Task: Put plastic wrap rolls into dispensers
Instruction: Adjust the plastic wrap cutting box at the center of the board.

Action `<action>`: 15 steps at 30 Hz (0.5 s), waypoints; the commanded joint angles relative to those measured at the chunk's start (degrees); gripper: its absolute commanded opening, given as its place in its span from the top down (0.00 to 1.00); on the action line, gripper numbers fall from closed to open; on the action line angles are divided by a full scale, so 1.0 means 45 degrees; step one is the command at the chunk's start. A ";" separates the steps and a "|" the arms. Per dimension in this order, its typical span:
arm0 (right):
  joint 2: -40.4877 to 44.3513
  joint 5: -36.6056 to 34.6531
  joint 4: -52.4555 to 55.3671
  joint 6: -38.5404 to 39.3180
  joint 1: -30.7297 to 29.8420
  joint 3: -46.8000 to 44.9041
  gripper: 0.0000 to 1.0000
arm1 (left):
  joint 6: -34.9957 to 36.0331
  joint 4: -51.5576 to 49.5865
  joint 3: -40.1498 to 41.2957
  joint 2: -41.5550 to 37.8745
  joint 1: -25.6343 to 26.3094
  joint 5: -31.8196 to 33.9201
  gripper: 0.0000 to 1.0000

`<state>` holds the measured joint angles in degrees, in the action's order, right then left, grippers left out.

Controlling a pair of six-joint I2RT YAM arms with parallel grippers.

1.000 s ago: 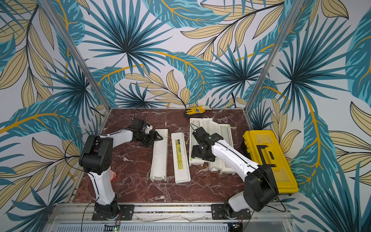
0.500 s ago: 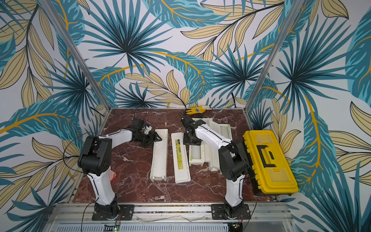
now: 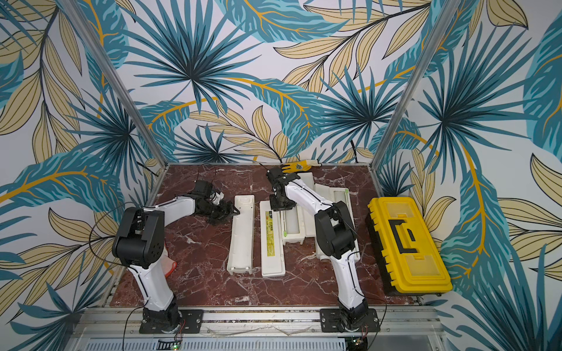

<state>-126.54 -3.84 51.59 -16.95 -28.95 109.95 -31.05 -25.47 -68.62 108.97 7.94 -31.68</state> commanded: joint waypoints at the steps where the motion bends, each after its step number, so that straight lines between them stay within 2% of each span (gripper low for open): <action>1: -0.0978 0.0799 -0.0183 0.1487 -0.0095 0.1428 0.62 | 0.0201 -0.0248 0.0455 -0.0234 -0.0144 0.0249 0.18; 5: -0.2070 0.0902 0.0459 0.2129 -0.0081 0.3274 0.60 | 0.0161 -0.0255 0.0493 -0.0195 -0.0142 0.0226 0.18; 8: -0.2220 0.0555 0.1123 0.1704 -0.0056 0.3742 0.48 | 0.0122 -0.0260 0.0524 -0.0187 -0.0144 0.0195 0.18; 11: -0.1661 -0.0233 0.1641 0.0967 -0.0085 0.3270 0.31 | 0.0103 -0.0248 0.0569 -0.0232 -0.0142 0.0185 0.18; 15: 0.0389 -0.0565 0.1069 0.0242 -0.0144 0.1297 0.19 | 0.0146 -0.0251 0.0552 -0.0240 -0.0144 0.0146 0.18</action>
<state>-132.62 -2.57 53.67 -12.82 -29.80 120.60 -31.09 -25.36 -68.34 108.84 7.77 -31.92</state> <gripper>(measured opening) 0.789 0.825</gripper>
